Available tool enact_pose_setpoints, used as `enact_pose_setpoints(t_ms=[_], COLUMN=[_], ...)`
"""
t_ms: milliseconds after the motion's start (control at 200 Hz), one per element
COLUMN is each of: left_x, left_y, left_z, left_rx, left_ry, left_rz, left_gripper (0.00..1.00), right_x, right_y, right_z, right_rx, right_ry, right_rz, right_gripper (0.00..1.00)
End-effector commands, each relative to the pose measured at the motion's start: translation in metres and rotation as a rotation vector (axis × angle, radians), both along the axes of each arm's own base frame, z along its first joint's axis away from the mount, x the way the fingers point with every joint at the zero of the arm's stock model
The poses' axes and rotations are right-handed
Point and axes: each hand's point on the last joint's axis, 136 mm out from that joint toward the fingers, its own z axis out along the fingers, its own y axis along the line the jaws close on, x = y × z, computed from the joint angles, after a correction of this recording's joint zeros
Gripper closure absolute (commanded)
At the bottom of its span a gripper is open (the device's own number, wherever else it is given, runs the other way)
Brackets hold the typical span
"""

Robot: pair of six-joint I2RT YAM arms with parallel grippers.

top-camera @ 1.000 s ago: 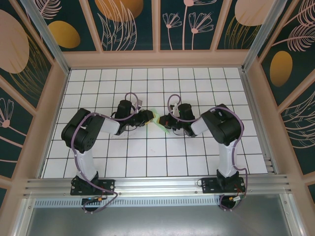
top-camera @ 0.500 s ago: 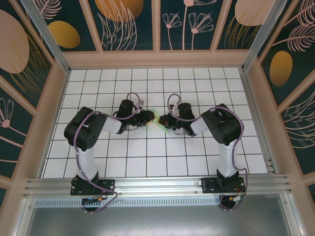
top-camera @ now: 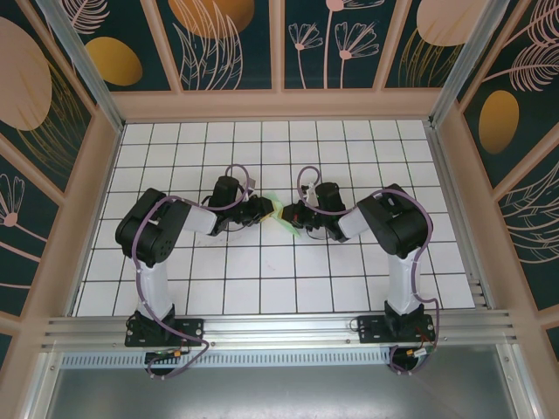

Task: Fold a paper plane with a square sheet of paper (pick it up from the middle)
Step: Fold the wing for the fifth time at the center of the table.

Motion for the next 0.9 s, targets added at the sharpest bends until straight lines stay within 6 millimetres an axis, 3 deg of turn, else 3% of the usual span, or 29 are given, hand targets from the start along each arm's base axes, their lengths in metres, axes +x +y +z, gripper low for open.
enact_pose_setpoints(t_ms=[0, 550, 896], left_x=[0.001, 0.003, 0.003], left_y=[-0.001, 0.001, 0.001], left_z=[-0.009, -0.015, -0.016], left_rx=[0.029, 0.051, 0.054], left_ry=[0.004, 0.010, 0.011], left_rz=[-0.006, 0.004, -0.002], left_gripper=[0.77, 0.80, 0.80], right_x=[-0.007, -0.007, -0.012], right_y=[-0.011, -0.003, -0.009], right_z=[-0.035, -0.003, 0.004], right_rx=[-0.080, -0.072, -0.131], right_ry=[0.102, 0.023, -0.038], right_rz=[-0.020, 0.063, 0.102], right_gripper=[0.95, 0.83, 0.77])
